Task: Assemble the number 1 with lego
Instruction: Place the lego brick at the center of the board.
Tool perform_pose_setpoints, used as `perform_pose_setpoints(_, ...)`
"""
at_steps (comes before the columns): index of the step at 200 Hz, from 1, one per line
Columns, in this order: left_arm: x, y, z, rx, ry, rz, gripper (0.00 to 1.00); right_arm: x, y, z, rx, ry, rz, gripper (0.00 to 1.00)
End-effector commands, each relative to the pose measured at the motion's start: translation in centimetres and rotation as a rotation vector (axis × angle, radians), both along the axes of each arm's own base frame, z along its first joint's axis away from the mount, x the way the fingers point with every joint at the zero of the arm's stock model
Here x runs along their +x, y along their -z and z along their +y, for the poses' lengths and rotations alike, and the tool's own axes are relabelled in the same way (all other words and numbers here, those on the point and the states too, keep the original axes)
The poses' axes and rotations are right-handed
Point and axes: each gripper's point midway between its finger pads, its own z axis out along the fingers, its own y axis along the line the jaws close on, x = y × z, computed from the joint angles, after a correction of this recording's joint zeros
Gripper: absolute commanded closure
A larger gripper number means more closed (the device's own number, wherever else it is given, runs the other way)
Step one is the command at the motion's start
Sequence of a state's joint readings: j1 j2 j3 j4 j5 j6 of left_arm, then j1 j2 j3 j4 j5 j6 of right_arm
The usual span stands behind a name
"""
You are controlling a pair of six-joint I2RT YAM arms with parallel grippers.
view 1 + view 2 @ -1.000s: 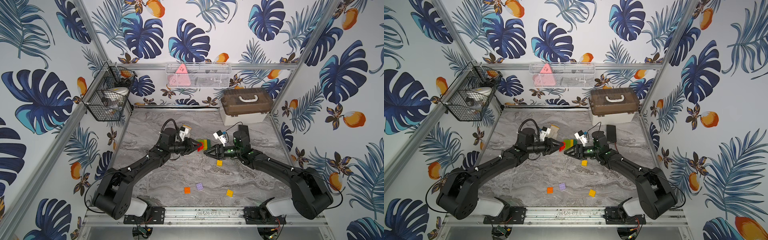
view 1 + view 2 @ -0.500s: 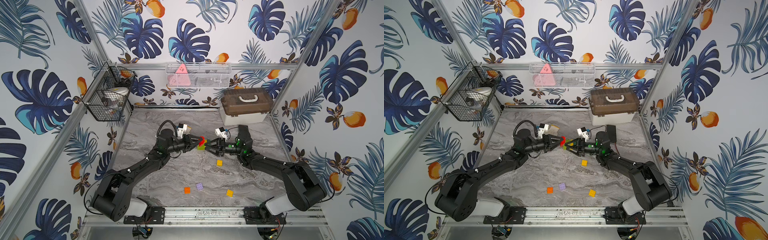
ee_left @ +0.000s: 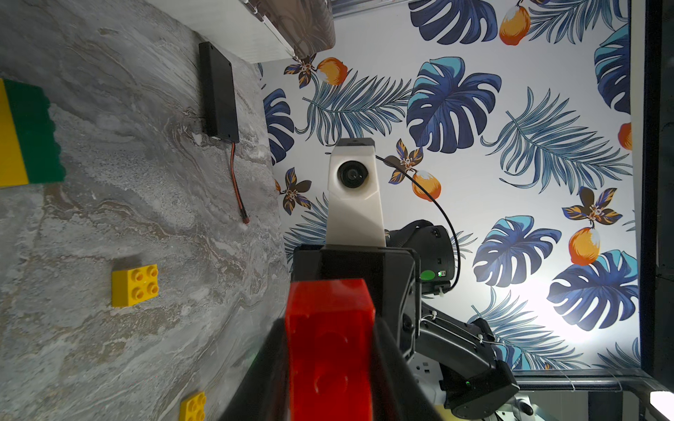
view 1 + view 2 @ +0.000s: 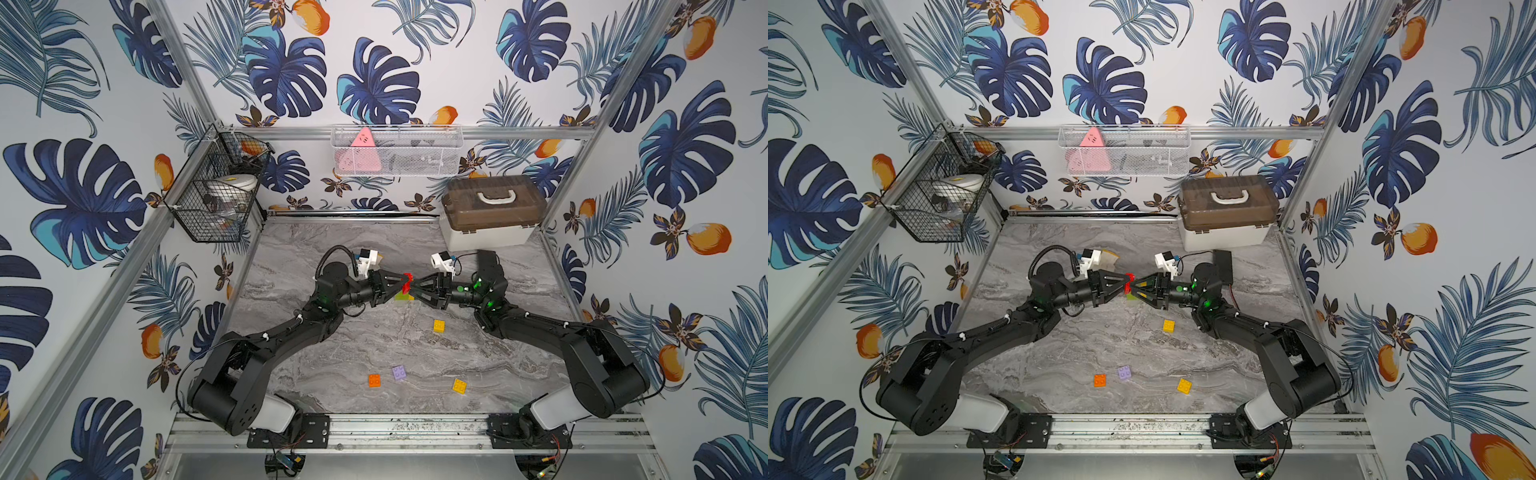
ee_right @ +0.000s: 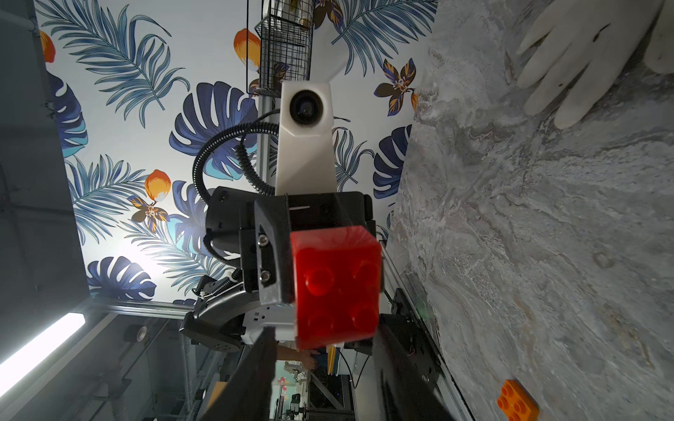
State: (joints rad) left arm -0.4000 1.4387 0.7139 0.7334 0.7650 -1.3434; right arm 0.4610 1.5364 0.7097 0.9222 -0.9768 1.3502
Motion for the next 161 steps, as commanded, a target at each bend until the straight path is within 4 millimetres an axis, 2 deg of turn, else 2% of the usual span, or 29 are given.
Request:
perform_pose_setpoints(1,-0.26,-1.64,-0.20,-0.032,0.012,-0.045,0.85,0.21,-1.21,-0.05,0.033,0.011,-0.040,0.54)
perform_pose_setpoints(69,-0.73,-1.79,-0.63,-0.051,0.028,-0.036,0.85,0.33,-1.45,0.05,0.057,0.008,-0.040,0.65)
perform_pose_setpoints(114,-0.66,-1.85,-0.89,-0.084,0.037,-0.021,0.86,0.44,-1.20,0.05,0.059,0.011,-0.036,0.61)
perform_pose_setpoints(161,-0.86,-1.92,-0.96,-0.087,0.041,-0.016,0.87,0.34,-1.37,0.09,0.061,0.005,-0.043,0.60)
